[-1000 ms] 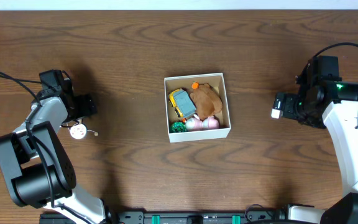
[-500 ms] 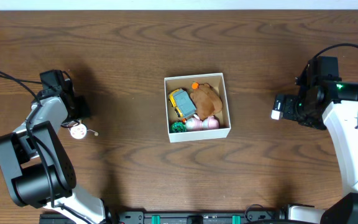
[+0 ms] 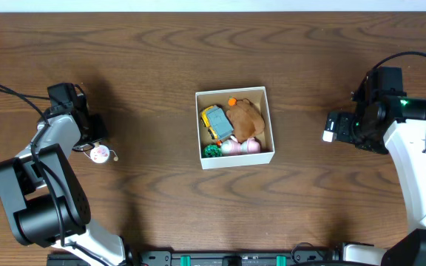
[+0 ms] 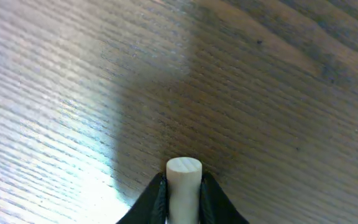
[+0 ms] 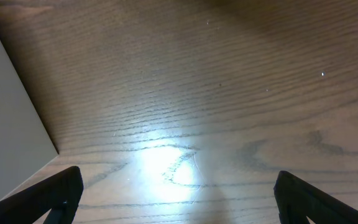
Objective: Pack container
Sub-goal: 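Grasp the white rattle drum by its wooden handle with the left gripper, then lower the rattle drum into the box and open the left gripper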
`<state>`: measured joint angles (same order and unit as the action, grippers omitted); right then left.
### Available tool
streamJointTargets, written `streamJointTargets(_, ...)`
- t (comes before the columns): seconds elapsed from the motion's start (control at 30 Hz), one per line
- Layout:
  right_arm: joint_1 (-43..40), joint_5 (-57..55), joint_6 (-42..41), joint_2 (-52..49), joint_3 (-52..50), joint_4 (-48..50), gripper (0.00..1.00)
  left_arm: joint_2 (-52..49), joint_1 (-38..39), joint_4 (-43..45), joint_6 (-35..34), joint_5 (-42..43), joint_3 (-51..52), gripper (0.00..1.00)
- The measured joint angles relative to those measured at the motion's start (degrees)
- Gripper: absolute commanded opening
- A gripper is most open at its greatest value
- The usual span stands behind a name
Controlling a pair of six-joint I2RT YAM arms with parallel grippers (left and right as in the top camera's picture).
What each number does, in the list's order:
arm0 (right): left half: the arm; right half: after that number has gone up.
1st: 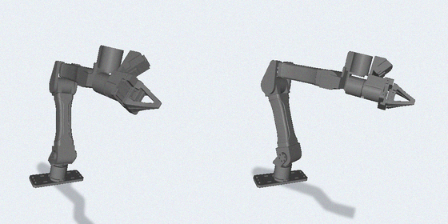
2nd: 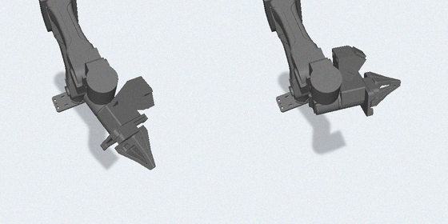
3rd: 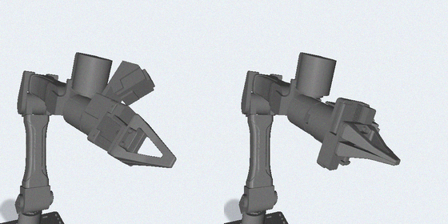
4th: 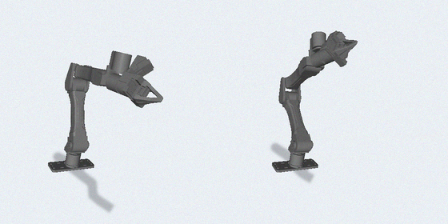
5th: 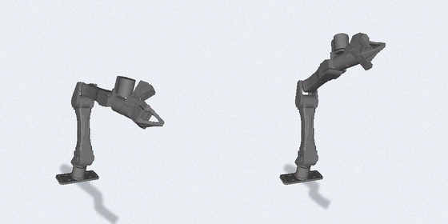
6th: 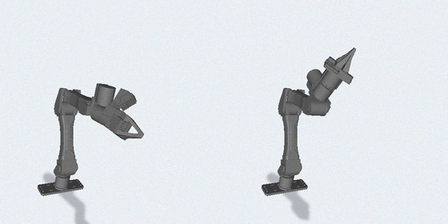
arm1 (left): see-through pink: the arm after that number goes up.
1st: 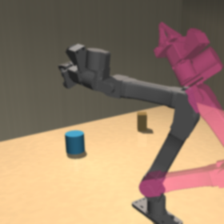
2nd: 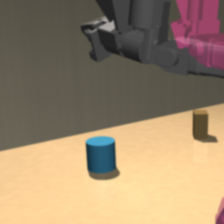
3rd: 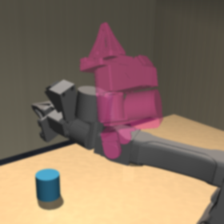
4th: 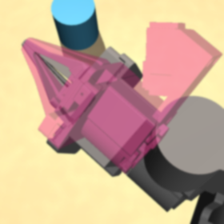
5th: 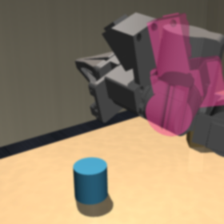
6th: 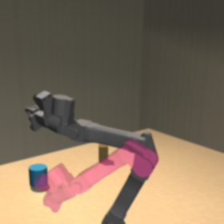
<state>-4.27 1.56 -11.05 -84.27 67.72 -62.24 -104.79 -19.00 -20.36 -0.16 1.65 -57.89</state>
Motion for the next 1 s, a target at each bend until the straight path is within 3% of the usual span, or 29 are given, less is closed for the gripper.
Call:
streamJointTargets(0.3, 0.00, 0.00, 0.00, 0.00, 0.00, 0.09, 0.99, 1.92, 0.70, -1.40, 0.02, 0.09, 0.15, 0.06)
streamJointTargets(0.5, 0.00, 0.00, 0.00, 0.00, 0.00, 0.09, 0.99, 13.40, 5.11, -4.15, -0.04, 5.31, 0.33, 0.06)
streamJointTargets(0.77, 0.00, 0.00, 0.00, 0.00, 0.00, 0.11, 0.99, 30.80, 23.19, -7.87, -2.25, 8.72, -0.66, 0.06)
streamJointTargets(1.0, 0.00, 0.00, 0.00, 0.00, 0.00, 0.28, 0.99, 33.29, 41.31, -7.54, 0.09, 9.55, -3.87, 0.06)
